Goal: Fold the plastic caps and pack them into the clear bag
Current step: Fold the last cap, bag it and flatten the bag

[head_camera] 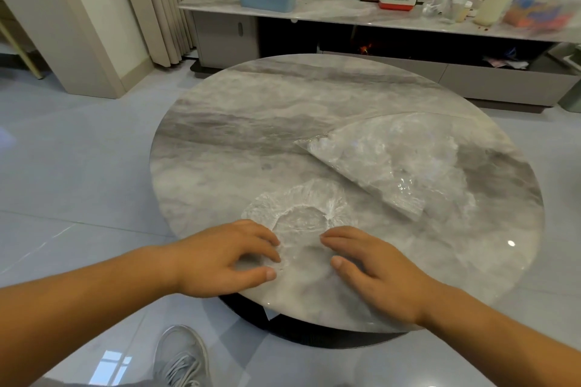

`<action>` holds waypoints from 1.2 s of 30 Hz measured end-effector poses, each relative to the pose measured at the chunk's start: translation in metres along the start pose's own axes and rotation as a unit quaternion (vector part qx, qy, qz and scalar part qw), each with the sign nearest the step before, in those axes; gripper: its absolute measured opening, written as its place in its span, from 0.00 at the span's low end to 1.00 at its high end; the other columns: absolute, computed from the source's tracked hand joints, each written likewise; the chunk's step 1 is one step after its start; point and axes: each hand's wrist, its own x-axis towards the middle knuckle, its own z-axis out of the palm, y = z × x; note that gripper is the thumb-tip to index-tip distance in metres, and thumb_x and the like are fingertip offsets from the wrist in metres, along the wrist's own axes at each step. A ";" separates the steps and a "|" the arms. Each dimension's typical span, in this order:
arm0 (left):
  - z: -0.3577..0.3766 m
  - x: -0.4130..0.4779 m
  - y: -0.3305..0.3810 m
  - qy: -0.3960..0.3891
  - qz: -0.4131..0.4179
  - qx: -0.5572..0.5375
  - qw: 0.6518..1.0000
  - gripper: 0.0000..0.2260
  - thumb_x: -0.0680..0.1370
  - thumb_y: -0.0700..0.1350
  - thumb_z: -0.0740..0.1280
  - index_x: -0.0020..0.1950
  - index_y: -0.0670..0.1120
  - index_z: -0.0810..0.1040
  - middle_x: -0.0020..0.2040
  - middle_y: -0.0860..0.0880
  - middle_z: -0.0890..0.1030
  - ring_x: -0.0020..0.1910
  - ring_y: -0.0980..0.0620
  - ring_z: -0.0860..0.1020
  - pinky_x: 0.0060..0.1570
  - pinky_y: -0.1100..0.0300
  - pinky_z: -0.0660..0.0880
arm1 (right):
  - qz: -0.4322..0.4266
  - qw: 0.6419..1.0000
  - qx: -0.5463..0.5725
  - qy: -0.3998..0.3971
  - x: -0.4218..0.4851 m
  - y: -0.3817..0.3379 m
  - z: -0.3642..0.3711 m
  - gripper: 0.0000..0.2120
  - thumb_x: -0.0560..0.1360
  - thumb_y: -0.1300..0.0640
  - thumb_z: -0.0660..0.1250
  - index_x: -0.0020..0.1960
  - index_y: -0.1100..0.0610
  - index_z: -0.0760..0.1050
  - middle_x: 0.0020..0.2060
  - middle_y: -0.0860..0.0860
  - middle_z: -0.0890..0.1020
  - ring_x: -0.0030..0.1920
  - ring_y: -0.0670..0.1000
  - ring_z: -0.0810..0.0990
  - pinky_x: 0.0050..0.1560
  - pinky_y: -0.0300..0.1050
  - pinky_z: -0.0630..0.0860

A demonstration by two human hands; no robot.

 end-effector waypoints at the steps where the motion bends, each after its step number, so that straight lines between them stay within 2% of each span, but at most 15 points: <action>1: 0.000 0.002 -0.001 0.005 -0.015 -0.028 0.999 0.22 0.78 0.67 0.61 0.68 0.60 0.75 0.68 0.64 0.72 0.69 0.68 0.66 0.70 0.66 0.63 | 0.021 0.999 0.032 0.003 0.001 0.002 -0.001 0.29 0.80 0.37 0.52 0.74 0.49 0.72 0.71 0.37 0.70 0.70 0.34 0.68 0.69 0.29 0.63; 4: 0.003 0.010 -0.001 0.051 -0.056 -0.091 0.993 0.24 0.72 0.66 0.71 0.64 0.60 0.74 0.59 0.64 0.77 0.61 0.65 0.74 0.62 0.65 0.71 | 0.063 0.994 0.094 0.009 0.009 0.005 -0.001 0.22 0.83 0.45 0.56 0.73 0.48 0.73 0.69 0.36 0.72 0.67 0.35 0.71 0.66 0.32 0.68; 8: 0.010 0.029 0.003 0.118 -0.113 -0.135 0.977 0.26 0.65 0.64 0.78 0.57 0.59 0.75 0.51 0.59 0.79 0.52 0.61 0.76 0.54 0.63 0.75 | 0.113 0.982 0.148 0.032 0.021 0.007 0.002 0.17 0.84 0.51 0.60 0.72 0.50 0.75 0.64 0.37 0.74 0.55 0.41 0.80 0.64 0.44 0.76; 10: 0.012 0.038 0.003 0.130 -0.125 -0.125 0.976 0.26 0.63 0.66 0.78 0.55 0.58 0.76 0.50 0.59 0.77 0.51 0.60 0.76 0.53 0.62 0.76 | 0.126 0.982 0.132 0.046 0.026 0.010 0.003 0.17 0.83 0.50 0.61 0.71 0.50 0.76 0.63 0.37 0.75 0.51 0.41 0.80 0.61 0.42 0.76; 12: 0.013 0.042 0.000 0.114 -0.120 -0.091 0.982 0.27 0.61 0.71 0.75 0.53 0.59 0.76 0.51 0.60 0.75 0.51 0.61 0.75 0.53 0.62 0.75 | 0.125 0.986 0.096 0.060 0.029 0.014 0.003 0.17 0.83 0.49 0.62 0.70 0.50 0.76 0.62 0.37 0.76 0.46 0.36 0.79 0.54 0.31 0.73; 14: 0.015 0.045 -0.002 0.103 -0.115 -0.068 0.986 0.24 0.63 0.73 0.71 0.51 0.60 0.77 0.50 0.60 0.74 0.51 0.61 0.74 0.54 0.61 0.75 | 0.115 0.989 0.062 0.068 0.031 0.017 0.004 0.16 0.83 0.50 0.62 0.69 0.50 0.77 0.60 0.38 0.75 0.44 0.31 0.76 0.48 0.25 0.68; 16: 0.015 0.048 -0.002 0.127 -0.130 -0.092 0.979 0.17 0.70 0.68 0.69 0.47 0.56 0.80 0.48 0.56 0.76 0.47 0.59 0.76 0.52 0.57 0.76 | 0.093 0.993 0.024 0.062 0.032 0.019 0.008 0.16 0.83 0.49 0.63 0.68 0.51 0.77 0.60 0.38 0.75 0.44 0.28 0.74 0.46 0.24 0.66; 19: 0.010 0.056 -0.007 0.156 -0.182 -0.142 0.960 0.18 0.79 0.59 0.67 0.39 0.47 0.82 0.38 0.49 0.79 0.34 0.53 0.76 0.41 0.55 0.77 | 0.064 0.996 -0.031 0.051 0.031 0.021 0.012 0.17 0.82 0.46 0.61 0.66 0.50 0.79 0.62 0.38 0.74 0.40 0.33 0.75 0.48 0.27 0.67; 22: 0.005 0.058 -0.013 0.173 -0.218 -0.161 0.947 0.18 0.78 0.56 0.70 0.35 0.43 0.79 0.26 0.54 0.72 0.26 0.57 0.69 0.30 0.64 0.68 | 0.054 0.995 -0.073 0.032 0.027 0.020 0.011 0.17 0.83 0.44 0.59 0.65 0.49 0.79 0.63 0.39 0.71 0.37 0.40 0.75 0.47 0.35 0.72; 25: 0.004 0.059 -0.018 0.200 -0.230 -0.121 0.945 0.14 0.74 0.54 0.75 0.37 0.47 0.77 0.33 0.54 0.77 0.31 0.57 0.74 0.34 0.64 0.72 | 0.037 0.994 -0.104 0.022 0.025 0.019 0.010 0.17 0.83 0.44 0.58 0.65 0.49 0.79 0.64 0.41 0.70 0.39 0.45 0.77 0.47 0.39 0.75; 27: 0.006 0.061 -0.019 0.218 -0.239 -0.106 0.940 0.14 0.71 0.56 0.77 0.42 0.50 0.75 0.44 0.53 0.76 0.41 0.55 0.76 0.43 0.61 0.75 | 0.031 0.993 -0.112 0.025 0.025 0.020 0.010 0.18 0.82 0.42 0.58 0.65 0.48 0.79 0.64 0.41 0.70 0.38 0.43 0.76 0.45 0.38 0.74; 29: 0.008 0.064 -0.020 0.225 -0.245 -0.092 0.939 0.19 0.68 0.60 0.77 0.48 0.53 0.73 0.51 0.56 0.70 0.51 0.55 0.72 0.53 0.59 0.72 | 0.026 0.993 -0.093 0.064 0.027 0.018 0.008 0.22 0.80 0.38 0.57 0.65 0.48 0.79 0.64 0.41 0.71 0.40 0.41 0.75 0.45 0.37 0.72; 31: 0.010 0.066 -0.019 0.218 -0.254 -0.081 0.939 0.25 0.68 0.63 0.76 0.58 0.56 0.71 0.56 0.57 0.66 0.59 0.55 0.66 0.61 0.59 0.66 | 0.014 0.988 -0.075 0.137 0.034 0.013 0.004 0.22 0.79 0.39 0.57 0.64 0.49 0.79 0.64 0.44 0.73 0.53 0.44 0.76 0.52 0.40 0.74; 33: 0.010 0.068 -0.018 0.204 -0.263 -0.078 0.940 0.31 0.68 0.65 0.75 0.66 0.57 0.69 0.60 0.57 0.63 0.64 0.54 0.63 0.64 0.59 0.60 | 0.023 0.981 -0.059 0.185 0.046 0.010 0.001 0.18 0.80 0.42 0.61 0.62 0.50 0.80 0.68 0.48 0.73 0.66 0.48 0.71 0.64 0.44 0.70; 36: 0.009 0.070 -0.019 0.199 -0.264 -0.081 0.940 0.35 0.67 0.66 0.75 0.70 0.59 0.68 0.61 0.57 0.64 0.66 0.54 0.64 0.64 0.59 0.58 | 0.090 0.985 0.005 0.146 0.069 0.002 -0.007 0.12 0.82 0.47 0.62 0.59 0.49 0.80 0.74 0.48 0.69 0.76 0.49 0.61 0.72 0.43 0.59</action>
